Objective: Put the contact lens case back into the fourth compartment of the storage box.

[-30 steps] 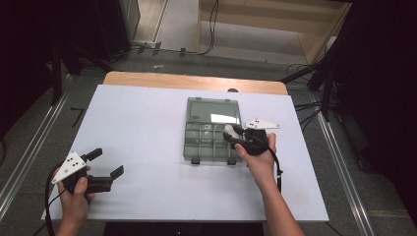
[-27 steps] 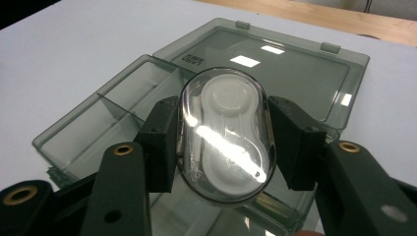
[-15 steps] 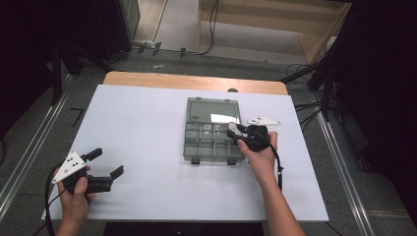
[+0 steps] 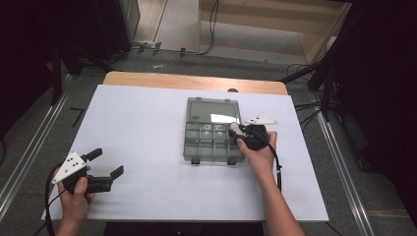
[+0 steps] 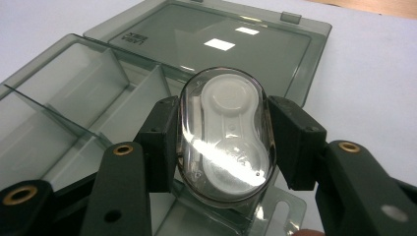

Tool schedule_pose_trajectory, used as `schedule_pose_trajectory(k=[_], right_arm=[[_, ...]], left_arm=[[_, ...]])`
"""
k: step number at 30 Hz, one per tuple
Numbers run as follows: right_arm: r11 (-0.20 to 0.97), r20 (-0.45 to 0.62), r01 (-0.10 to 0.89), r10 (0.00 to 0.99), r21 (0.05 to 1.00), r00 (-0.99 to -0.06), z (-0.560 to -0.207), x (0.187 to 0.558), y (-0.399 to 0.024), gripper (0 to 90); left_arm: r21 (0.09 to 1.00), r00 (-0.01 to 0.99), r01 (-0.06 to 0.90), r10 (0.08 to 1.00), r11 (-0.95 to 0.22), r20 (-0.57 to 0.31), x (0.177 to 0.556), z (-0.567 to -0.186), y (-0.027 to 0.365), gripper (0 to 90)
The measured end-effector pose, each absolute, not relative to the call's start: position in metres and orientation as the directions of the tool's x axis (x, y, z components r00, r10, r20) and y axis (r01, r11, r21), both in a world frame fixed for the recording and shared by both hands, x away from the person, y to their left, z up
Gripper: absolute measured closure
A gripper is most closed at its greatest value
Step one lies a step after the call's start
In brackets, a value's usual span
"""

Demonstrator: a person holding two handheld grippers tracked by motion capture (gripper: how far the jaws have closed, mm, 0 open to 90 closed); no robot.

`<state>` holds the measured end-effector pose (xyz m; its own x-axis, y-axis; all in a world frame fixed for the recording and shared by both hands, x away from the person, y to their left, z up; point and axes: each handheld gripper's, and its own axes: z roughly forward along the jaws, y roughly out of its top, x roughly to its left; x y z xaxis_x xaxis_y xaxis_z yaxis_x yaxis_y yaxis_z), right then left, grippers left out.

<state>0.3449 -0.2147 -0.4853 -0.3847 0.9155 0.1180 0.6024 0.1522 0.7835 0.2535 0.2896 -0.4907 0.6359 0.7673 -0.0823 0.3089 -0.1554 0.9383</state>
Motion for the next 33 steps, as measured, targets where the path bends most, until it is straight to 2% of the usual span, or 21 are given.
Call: schedule_pose_trajectory(k=[12, 15, 20, 22, 27, 33], right_arm=[[0.157, 0.084, 0.601, 0.932, 0.784, -0.353, -0.489, 0.348, -0.216, 46.6], [0.149, 0.102, 0.604, 0.928, 0.783, -0.36, -0.489, 0.348, -0.217, 39.4], [0.131, 0.124, 0.601, 0.923, 0.788, -0.364, -0.488, 0.346, -0.223, 38.6], [0.119, 0.137, 0.602, 0.922, 0.789, -0.362, -0.487, 0.344, -0.225, 43.3], [0.093, 0.162, 0.608, 0.923, 0.789, -0.35, -0.489, 0.34, -0.232, 62.6], [0.102, 0.155, 0.613, 0.923, 0.784, -0.352, -0.49, 0.337, -0.231, 64.9]], left_arm=[[0.938, 0.635, 0.308, 0.768, -0.157, -0.08, 0.254, -0.491, 0.289, 0.0], [0.939, 0.635, 0.308, 0.768, -0.157, -0.08, 0.254, -0.491, 0.289, 0.0], [0.939, 0.636, 0.307, 0.768, -0.156, -0.08, 0.254, -0.491, 0.289, 0.0], [0.939, 0.636, 0.307, 0.768, -0.156, -0.08, 0.254, -0.491, 0.289, 0.0], [0.938, 0.636, 0.307, 0.768, -0.158, -0.078, 0.254, -0.491, 0.289, 0.0], [0.937, 0.636, 0.309, 0.768, -0.162, -0.078, 0.254, -0.491, 0.288, 0.0]])
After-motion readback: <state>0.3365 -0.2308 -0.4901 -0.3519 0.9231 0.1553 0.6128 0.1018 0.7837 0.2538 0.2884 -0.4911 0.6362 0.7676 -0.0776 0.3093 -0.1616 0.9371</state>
